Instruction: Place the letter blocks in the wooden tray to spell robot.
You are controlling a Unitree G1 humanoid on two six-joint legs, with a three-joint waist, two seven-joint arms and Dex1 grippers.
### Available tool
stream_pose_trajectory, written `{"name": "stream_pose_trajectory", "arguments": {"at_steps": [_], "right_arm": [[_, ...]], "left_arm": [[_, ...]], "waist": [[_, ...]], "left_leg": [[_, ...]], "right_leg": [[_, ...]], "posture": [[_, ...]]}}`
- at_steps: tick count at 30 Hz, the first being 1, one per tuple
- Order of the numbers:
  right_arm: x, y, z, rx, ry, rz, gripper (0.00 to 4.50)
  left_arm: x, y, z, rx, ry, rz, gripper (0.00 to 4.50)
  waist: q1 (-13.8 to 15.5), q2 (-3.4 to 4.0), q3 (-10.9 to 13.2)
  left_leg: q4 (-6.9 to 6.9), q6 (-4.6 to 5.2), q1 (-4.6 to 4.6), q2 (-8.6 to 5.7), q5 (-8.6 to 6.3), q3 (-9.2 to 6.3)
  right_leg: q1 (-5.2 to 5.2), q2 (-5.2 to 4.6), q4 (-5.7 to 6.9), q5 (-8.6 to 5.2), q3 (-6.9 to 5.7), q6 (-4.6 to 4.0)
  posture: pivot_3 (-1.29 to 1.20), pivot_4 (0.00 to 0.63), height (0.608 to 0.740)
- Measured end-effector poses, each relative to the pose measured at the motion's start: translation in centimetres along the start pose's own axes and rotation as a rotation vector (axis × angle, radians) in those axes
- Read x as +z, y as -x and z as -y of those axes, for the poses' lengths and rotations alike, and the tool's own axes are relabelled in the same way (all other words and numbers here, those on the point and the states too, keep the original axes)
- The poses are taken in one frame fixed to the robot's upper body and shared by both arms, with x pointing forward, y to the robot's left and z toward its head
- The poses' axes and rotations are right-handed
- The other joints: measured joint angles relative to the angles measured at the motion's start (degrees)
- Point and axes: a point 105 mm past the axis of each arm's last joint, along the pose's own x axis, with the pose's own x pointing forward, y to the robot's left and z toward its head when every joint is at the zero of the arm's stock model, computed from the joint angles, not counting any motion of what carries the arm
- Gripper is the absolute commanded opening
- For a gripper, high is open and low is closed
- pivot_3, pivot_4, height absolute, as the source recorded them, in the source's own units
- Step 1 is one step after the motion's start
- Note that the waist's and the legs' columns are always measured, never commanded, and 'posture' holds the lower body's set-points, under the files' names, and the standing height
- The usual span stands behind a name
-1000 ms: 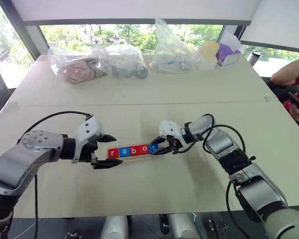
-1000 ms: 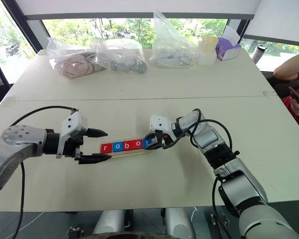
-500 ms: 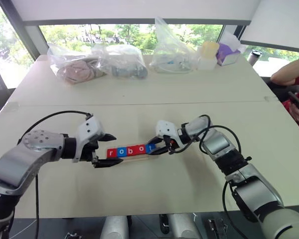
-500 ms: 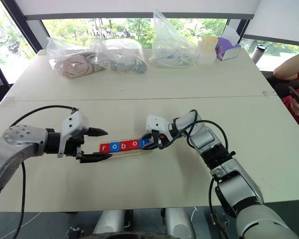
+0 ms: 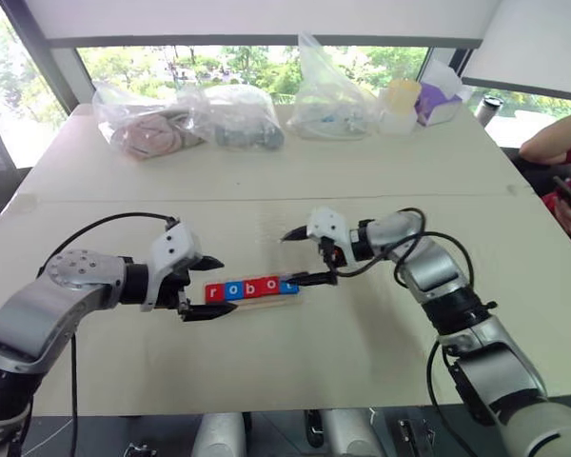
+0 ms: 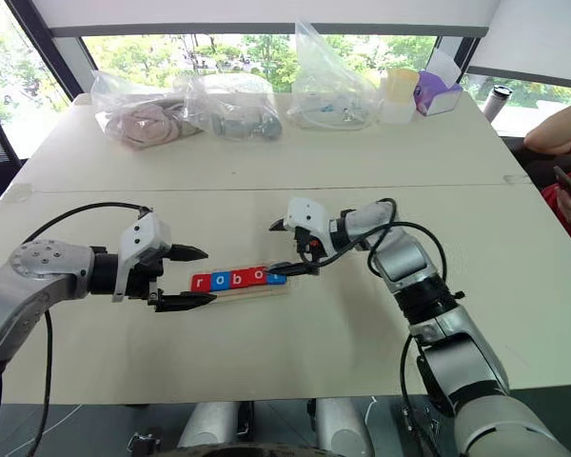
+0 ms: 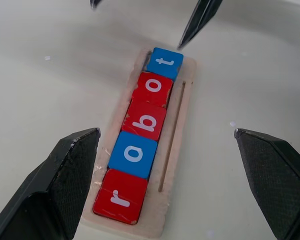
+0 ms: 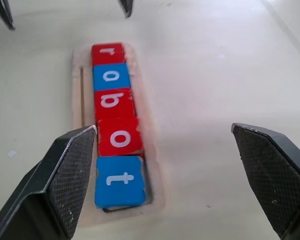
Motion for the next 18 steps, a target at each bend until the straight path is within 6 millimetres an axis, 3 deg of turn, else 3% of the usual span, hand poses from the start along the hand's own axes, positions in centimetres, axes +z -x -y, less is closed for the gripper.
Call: {"name": "stream_pose_trajectory", "arguments": {"at_steps": [8, 18], "right_arm": [[-3.0, 1.3, -0.5, -0.141, 0.008, -0.093, 4.44], [-4.1, 0.0, 0.1, -0.196, 0.047, -0.104, 4.44]], "left_arm": [[-0.2, 0.3, 0.0, -0.009, 0.005, -0.010, 4.50], [0.0, 0.4, -0.5, 0.001, 0.009, -0.008, 4.50]], "waist": [[-0.5, 0.00, 0.0], [-0.4, 0.00, 0.0]], "left_leg": [[0.01, 0.00, 0.06, 0.00, 0.00, 0.03], [0.01, 0.00, 0.00, 0.02, 0.00, 0.02]], "right_leg": [[-0.03, 0.02, 0.01, -0.06, 0.01, 0.09], [-0.05, 0.04, -0.02, -0.05, 0.03, 0.08]], "posture": [[0.00, 0.150, 0.739], [0.00, 0.150, 0.739]]}}
